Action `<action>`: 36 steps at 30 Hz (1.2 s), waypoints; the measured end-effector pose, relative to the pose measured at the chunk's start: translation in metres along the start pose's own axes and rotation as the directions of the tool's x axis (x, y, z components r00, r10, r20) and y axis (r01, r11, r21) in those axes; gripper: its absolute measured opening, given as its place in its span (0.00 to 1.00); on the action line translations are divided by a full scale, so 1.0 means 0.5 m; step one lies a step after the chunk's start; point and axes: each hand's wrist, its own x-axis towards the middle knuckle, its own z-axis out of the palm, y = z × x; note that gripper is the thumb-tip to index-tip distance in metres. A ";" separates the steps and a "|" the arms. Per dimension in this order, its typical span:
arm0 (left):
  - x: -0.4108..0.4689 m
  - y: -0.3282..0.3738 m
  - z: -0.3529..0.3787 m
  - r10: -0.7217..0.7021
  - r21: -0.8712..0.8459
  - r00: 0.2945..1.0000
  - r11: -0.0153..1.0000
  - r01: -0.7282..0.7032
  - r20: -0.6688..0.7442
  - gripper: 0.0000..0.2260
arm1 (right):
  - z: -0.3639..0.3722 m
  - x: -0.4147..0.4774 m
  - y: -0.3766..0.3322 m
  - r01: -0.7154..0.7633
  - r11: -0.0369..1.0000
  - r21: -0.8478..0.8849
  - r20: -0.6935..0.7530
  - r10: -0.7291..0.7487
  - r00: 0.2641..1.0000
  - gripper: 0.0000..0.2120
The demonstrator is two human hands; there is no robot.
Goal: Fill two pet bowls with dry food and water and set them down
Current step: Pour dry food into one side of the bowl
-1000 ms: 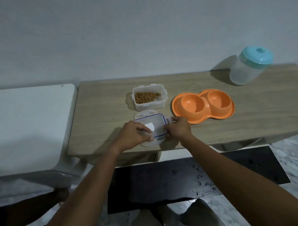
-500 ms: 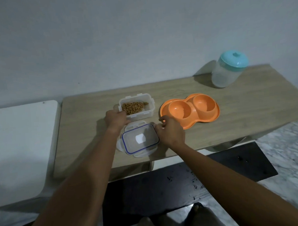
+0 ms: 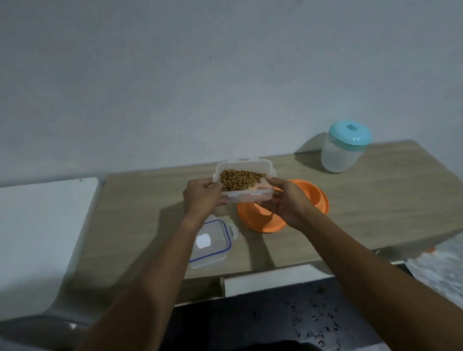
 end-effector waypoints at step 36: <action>-0.033 -0.165 0.209 0.020 0.763 0.995 0.640 -0.088 0.098 0.49 | -0.197 0.024 -0.096 0.518 0.515 -0.683 0.192 -0.557 0.808 0.38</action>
